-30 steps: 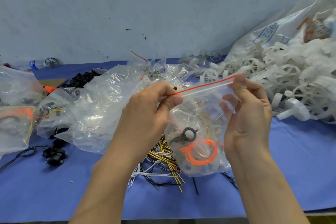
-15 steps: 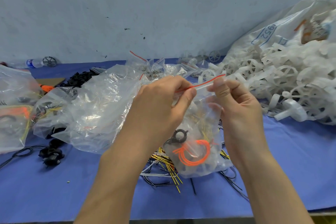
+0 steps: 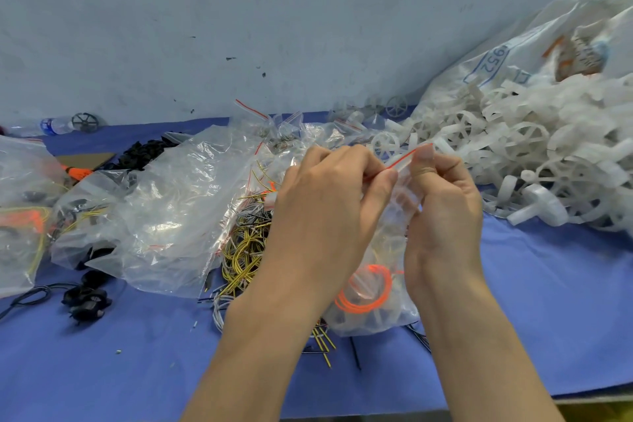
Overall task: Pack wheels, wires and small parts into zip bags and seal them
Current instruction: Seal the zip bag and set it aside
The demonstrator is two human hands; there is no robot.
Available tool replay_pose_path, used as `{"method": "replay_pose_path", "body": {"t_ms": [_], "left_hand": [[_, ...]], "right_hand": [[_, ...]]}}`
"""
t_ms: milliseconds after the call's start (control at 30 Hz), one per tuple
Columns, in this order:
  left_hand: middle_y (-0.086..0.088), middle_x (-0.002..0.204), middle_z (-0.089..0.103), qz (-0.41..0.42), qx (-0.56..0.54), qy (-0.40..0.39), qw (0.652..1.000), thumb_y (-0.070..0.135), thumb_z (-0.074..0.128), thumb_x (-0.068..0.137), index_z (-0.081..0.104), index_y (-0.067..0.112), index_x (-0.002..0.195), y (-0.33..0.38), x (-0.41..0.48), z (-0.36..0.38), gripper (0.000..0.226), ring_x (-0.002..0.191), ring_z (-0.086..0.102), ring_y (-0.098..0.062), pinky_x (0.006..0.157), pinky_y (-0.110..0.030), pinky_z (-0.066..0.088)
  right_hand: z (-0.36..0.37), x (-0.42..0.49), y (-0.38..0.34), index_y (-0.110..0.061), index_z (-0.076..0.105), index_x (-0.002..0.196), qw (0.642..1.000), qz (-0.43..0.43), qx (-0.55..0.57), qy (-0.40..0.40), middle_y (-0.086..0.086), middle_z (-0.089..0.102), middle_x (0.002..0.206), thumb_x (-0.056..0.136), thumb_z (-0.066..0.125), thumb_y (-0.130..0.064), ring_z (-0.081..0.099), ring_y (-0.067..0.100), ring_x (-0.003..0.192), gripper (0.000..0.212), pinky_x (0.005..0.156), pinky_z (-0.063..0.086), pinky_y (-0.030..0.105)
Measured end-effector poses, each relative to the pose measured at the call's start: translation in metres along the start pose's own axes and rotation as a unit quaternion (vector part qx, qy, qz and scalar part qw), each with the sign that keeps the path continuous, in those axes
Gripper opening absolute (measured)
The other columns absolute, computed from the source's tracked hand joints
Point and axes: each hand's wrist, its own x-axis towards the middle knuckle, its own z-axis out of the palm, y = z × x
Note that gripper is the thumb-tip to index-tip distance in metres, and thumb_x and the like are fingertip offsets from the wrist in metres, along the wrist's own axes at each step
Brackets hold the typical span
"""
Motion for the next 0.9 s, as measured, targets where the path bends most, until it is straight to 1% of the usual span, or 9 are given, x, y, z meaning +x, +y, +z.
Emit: {"method": "replay_pose_path", "body": {"t_ms": [67, 133, 267, 400, 467, 600, 667, 733, 900], "left_hand": [[0.016, 0.082, 0.057, -0.004, 0.011, -0.009, 1.000, 0.039, 0.059, 0.094, 0.059, 0.027, 0.083, 0.003, -0.003, -0.002, 0.016, 0.094, 0.047, -0.013, 0.084, -0.041, 0.044], [0.018, 0.078, 0.052, -0.007, 0.017, -0.014, 1.000, 0.040, 0.060, 0.094, 0.060, 0.026, 0.083, 0.004, -0.005, -0.006, 0.018, 0.095, 0.048, -0.012, 0.081, -0.039, 0.045], [0.016, 0.081, 0.058, -0.001, 0.042, -0.040, 0.998, 0.045, 0.057, 0.094, 0.060, 0.027, 0.084, 0.002, -0.010, -0.015, 0.021, 0.096, 0.049, -0.011, 0.081, -0.036, 0.043], [0.018, 0.079, 0.057, 0.004, 0.057, -0.045, 0.997, 0.048, 0.056, 0.092, 0.060, 0.027, 0.083, -0.004, -0.017, -0.024, 0.023, 0.094, 0.050, -0.009, 0.073, -0.030, 0.040], [0.019, 0.077, 0.056, 0.007, 0.060, -0.046, 0.997, 0.047, 0.057, 0.092, 0.060, 0.028, 0.082, -0.009, -0.020, -0.030, 0.022, 0.092, 0.050, -0.009, 0.072, -0.030, 0.041], [0.020, 0.076, 0.058, -0.006, 0.070, -0.044, 0.997, 0.054, 0.052, 0.088, 0.060, 0.029, 0.080, -0.022, -0.026, -0.042, 0.027, 0.090, 0.049, -0.005, 0.072, -0.033, 0.045], [0.022, 0.076, 0.057, -0.007, 0.072, -0.038, 0.997, 0.054, 0.052, 0.087, 0.060, 0.030, 0.079, -0.028, -0.027, -0.048, 0.027, 0.090, 0.050, -0.006, 0.073, -0.037, 0.046], [0.023, 0.076, 0.056, -0.007, 0.072, -0.036, 0.997, 0.056, 0.050, 0.087, 0.060, 0.030, 0.079, -0.032, -0.029, -0.052, 0.028, 0.091, 0.051, -0.006, 0.072, -0.037, 0.047], [0.028, 0.077, 0.054, -0.009, 0.068, -0.021, 0.997, 0.057, 0.050, 0.088, 0.060, 0.033, 0.080, -0.040, -0.029, -0.062, 0.027, 0.090, 0.049, 0.000, 0.069, -0.023, 0.041]], "right_hand": [[0.000, 0.008, -0.005, -0.024, 0.058, 0.067, 0.999, -0.011, 0.013, 0.038, -0.013, 0.053, 0.058, 0.094, 0.067, -0.023, 0.051, 0.006, 0.060, 0.029, 0.068, 0.044, 0.024], [-0.001, 0.016, -0.009, -0.024, 0.056, 0.069, 0.998, -0.023, 0.017, 0.057, -0.016, 0.052, 0.055, 0.094, 0.067, -0.023, 0.049, 0.003, 0.056, 0.028, 0.065, 0.042, 0.022], [-0.007, 0.027, -0.013, -0.024, 0.056, 0.071, 0.997, -0.025, 0.022, 0.073, -0.014, 0.054, 0.064, 0.092, 0.070, -0.023, 0.048, 0.004, 0.058, 0.026, 0.065, 0.041, 0.022], [-0.012, 0.033, -0.016, -0.024, 0.056, 0.070, 0.995, -0.019, 0.026, 0.095, -0.017, 0.055, 0.059, 0.092, 0.070, -0.021, 0.048, 0.004, 0.057, 0.027, 0.067, 0.041, 0.024], [-0.013, 0.034, -0.014, -0.024, 0.056, 0.071, 0.995, -0.012, 0.029, 0.098, -0.017, 0.056, 0.059, 0.092, 0.070, -0.022, 0.049, 0.004, 0.056, 0.026, 0.066, 0.042, 0.023], [-0.011, 0.031, -0.009, -0.024, 0.058, 0.069, 0.996, -0.006, 0.041, 0.081, -0.015, 0.057, 0.064, 0.091, 0.071, -0.020, 0.048, 0.004, 0.056, 0.026, 0.057, 0.040, 0.016], [-0.008, 0.029, -0.007, -0.024, 0.058, 0.068, 0.996, -0.011, 0.040, 0.074, -0.014, 0.056, 0.065, 0.090, 0.072, -0.019, 0.049, 0.005, 0.057, 0.027, 0.056, 0.040, 0.016], [-0.005, 0.029, -0.007, -0.024, 0.059, 0.066, 0.997, -0.020, 0.037, 0.071, -0.014, 0.056, 0.064, 0.090, 0.072, -0.018, 0.050, 0.004, 0.056, 0.028, 0.058, 0.040, 0.017], [-0.001, 0.026, -0.006, -0.023, 0.062, 0.066, 0.997, -0.035, 0.024, 0.067, -0.012, 0.058, 0.065, 0.089, 0.073, -0.020, 0.051, 0.007, 0.060, 0.026, 0.066, 0.042, 0.023]]}}
